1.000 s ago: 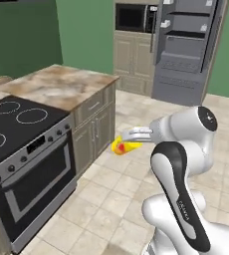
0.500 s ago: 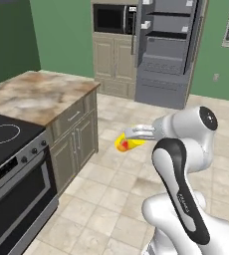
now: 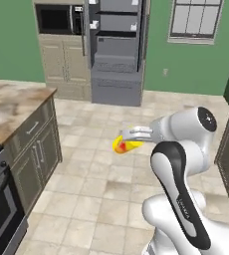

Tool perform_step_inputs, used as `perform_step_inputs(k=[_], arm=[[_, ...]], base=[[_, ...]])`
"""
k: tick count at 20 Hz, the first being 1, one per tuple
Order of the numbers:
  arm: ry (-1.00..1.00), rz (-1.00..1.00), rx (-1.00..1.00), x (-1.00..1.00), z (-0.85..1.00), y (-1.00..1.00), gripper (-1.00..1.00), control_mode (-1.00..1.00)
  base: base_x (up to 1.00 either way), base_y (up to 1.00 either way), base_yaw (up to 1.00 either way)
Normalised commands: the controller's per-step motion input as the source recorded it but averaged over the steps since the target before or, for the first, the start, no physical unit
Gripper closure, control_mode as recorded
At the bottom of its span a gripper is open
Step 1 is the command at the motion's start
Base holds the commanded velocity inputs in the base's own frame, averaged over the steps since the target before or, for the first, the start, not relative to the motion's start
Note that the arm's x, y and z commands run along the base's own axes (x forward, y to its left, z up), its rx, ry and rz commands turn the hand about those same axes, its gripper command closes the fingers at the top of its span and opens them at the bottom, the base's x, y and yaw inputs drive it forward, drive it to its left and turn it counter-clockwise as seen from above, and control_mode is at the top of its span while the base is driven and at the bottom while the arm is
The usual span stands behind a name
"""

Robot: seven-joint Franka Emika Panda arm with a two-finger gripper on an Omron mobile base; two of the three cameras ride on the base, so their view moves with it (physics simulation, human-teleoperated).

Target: Move the cup from next to the sink to the open cabinet. Then, move the bowl with the mango to the fridge to clear the area for faucet cleaning.

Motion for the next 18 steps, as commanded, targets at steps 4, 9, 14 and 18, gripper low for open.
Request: perform_step_inputs(k=[4, 9, 14, 18], arm=[[0.0, 0.0, 0.0, 0.0, 0.0, 0.0, 1.0, 1.0], [0.0, 0.0, 0.0, 0.0, 0.0, 0.0, 1.0, 1.0], [0.0, 0.0, 0.0, 0.0, 0.0, 0.0, 1.0, 1.0], [0.0, 0.0, 0.0, 0.0, 0.0, 0.0, 1.0, 1.0]], base=[[0.74, 0.01, -0.39], [1.0, 0.12, -0.25], [1.0, 0.09, -0.26], [1.0, 0.11, -0.28]])
